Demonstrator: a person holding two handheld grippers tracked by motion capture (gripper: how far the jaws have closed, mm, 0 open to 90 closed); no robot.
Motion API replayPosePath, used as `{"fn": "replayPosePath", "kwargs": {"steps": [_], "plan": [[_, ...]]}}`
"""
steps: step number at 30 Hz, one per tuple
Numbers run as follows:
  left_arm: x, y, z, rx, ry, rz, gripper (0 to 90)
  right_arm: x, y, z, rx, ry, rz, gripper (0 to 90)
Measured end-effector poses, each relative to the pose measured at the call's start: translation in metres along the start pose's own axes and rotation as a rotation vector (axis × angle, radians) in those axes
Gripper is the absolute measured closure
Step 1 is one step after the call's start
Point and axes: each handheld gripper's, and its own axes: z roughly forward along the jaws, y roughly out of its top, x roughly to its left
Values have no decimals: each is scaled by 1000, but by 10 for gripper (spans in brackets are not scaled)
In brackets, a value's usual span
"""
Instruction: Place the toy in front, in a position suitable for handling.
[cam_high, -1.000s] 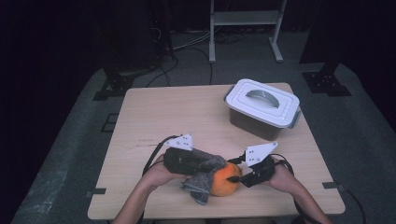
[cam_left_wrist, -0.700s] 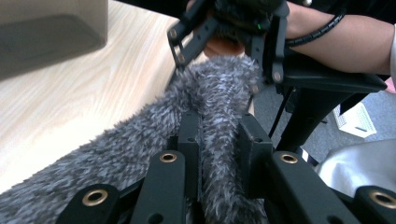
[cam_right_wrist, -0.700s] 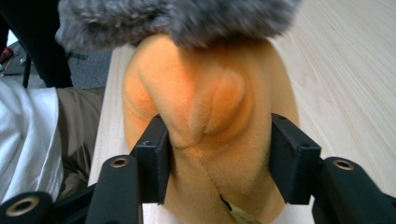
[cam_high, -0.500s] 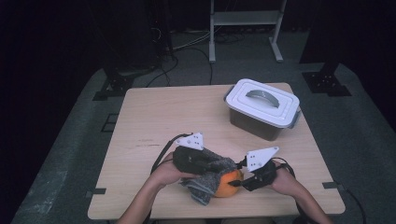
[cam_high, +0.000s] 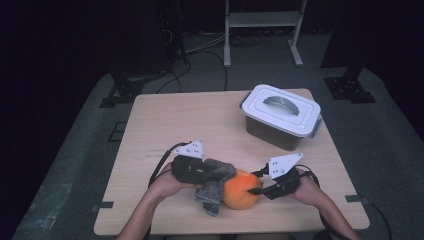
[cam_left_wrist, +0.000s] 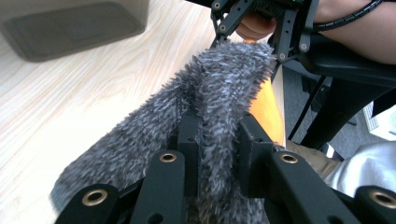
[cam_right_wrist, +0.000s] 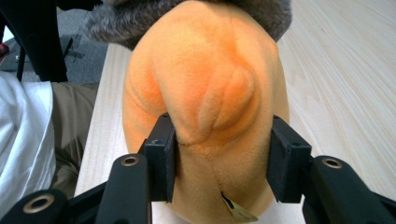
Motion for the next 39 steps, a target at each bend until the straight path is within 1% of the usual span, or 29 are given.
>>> {"fn": "replayPosePath", "kwargs": {"steps": [2, 3, 4, 6, 8, 12, 13, 17, 19, 22, 24, 25, 26, 27, 28, 29, 30, 32, 33, 37, 39], "plan": [[1, -3, 0, -12, -5, -11, 741, -3, -3, -2, -10, -3, 21, 494], [1, -3, 1, -21, -6, -19, 741, -5, -4, -3, -14, -8, 41, 483], [1, -3, 3, -21, -8, -19, 741, -7, -5, -3, -18, -12, 64, 468], [2, -2, 6, -26, -20, -21, 741, -9, -5, -4, -18, -16, 99, 432], [2, -2, 10, -32, -41, -27, 741, -8, -3, -4, -8, -11, 116, 416], [0, -1, 14, -37, -74, -33, 741, -6, -1, -4, 15, -15, 80, 428], [-1, -1, 14, -37, -81, -33, 741, -6, -1, -4, 15, -16, 78, 445], [-2, -1, 15, -33, -93, -30, 741, -4, 2, -2, 17, -7, 42, 480], [-2, 0, 14, -29, -87, -23, 742, -2, 5, 0, 27, -6, 16, 492], [-1, 4, 5, -54, -75, -24, 741, -1, 12, 2, 27, -2, -17, 512], [-1, 10, 0, -74, -73, -11, 741, 0, 16, 5, 19, 5, -33, 516], [-3, 13, -2, -77, -68, -4, 741, 2, 19, 8, 18, 14, -52, 515], [-4, 16, -2, -65, -61, 9, 741, 4, 23, 11, 24, 17, -70, 516], [-4, 18, 0, -51, -54, 16, 741, 6, 26, 13, 34, 15, -81, 515], [-5, 19, 1, -34, -48, 17, 741, 8, 29, 16, 34, 16, -92, 515], [-4, 18, 3, -22, -46, 13, 741, 8, 30, 17, 36, 14, -102, 515], [-3, 17, 5, -18, -45, 0, 741, 9, 30, 18, 36, 14, -103, 515], [0, 13, 8, -13, -49, -16, 740, 10, 28, 18, 33, 16, -120, 516], [1, 12, 8, -11, -48, -24, 738, 12, 27, 18, 34, 19, -120, 517], [2, 11, 8, 15, -30, -14, 738, 17, 22, 16, 30, 24, -126, 519], [3, 9, 7, 23, -25, -18, 738, 19, 21, 15, 32, 25, -133, 520]]}}
